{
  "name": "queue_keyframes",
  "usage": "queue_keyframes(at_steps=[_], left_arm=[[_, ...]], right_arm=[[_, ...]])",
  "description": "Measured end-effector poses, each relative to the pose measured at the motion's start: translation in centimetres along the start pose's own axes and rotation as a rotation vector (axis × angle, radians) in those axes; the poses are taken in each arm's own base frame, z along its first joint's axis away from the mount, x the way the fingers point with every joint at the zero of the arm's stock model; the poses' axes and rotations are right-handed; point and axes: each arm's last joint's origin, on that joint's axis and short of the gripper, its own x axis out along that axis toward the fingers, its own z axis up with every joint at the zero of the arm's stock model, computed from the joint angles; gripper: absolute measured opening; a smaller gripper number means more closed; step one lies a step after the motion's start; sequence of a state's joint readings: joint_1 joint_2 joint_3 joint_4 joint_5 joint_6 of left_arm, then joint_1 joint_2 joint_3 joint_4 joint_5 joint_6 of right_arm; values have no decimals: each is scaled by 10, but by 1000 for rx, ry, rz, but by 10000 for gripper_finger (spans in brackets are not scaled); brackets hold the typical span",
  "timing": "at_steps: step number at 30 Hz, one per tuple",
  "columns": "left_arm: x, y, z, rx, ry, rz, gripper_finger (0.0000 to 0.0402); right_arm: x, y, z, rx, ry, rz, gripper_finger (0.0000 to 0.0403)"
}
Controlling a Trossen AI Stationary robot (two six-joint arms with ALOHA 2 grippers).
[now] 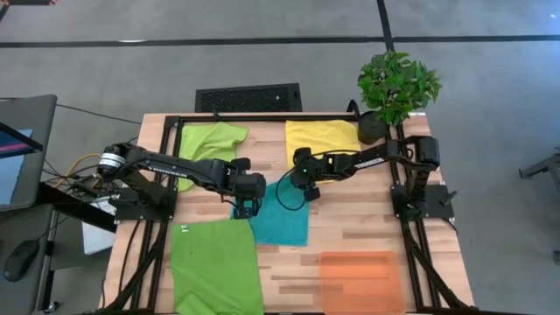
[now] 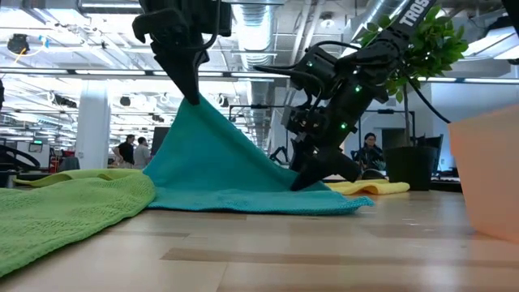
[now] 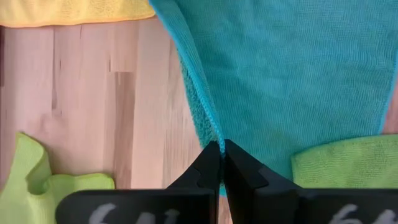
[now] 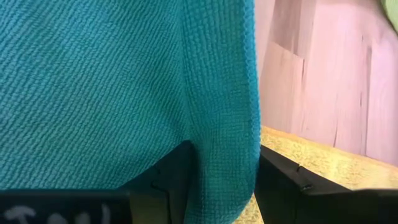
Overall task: Fold microfiber towels
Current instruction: Fold the blue microfiber towel
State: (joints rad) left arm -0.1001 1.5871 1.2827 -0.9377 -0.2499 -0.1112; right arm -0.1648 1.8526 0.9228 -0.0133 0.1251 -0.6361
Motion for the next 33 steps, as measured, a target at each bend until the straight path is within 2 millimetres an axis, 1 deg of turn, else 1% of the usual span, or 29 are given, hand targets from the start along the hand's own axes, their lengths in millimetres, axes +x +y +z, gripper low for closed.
queue_keyframes(at_steps=[3, 7, 11, 14, 20, 24, 33], left_arm=[[0, 0, 0, -3, 0, 0, 0], [0, 0, 0, -4, 2, 0, 0], [0, 0, 0, -6, 2, 0, 0], [0, 0, -1, -5, 9, 1, 0], [2, 0, -4, -14, 33, 4, 0], [2, 0, -5, -23, 35, 4, 0], [2, 0, -5, -25, 33, 19, 0]], right_arm=[[-2, 1, 4, -11, 16, 8, 177], [-7, -1, 17, -28, 26, 25, 173], [-11, -5, 24, -29, 45, 43, 159], [-14, -8, 28, -3, 60, 52, 141], [-20, -11, 31, 87, 124, 87, 93], [-25, -10, 29, 81, 200, 133, 68], [-27, -7, 24, 92, 266, 169, 52]])
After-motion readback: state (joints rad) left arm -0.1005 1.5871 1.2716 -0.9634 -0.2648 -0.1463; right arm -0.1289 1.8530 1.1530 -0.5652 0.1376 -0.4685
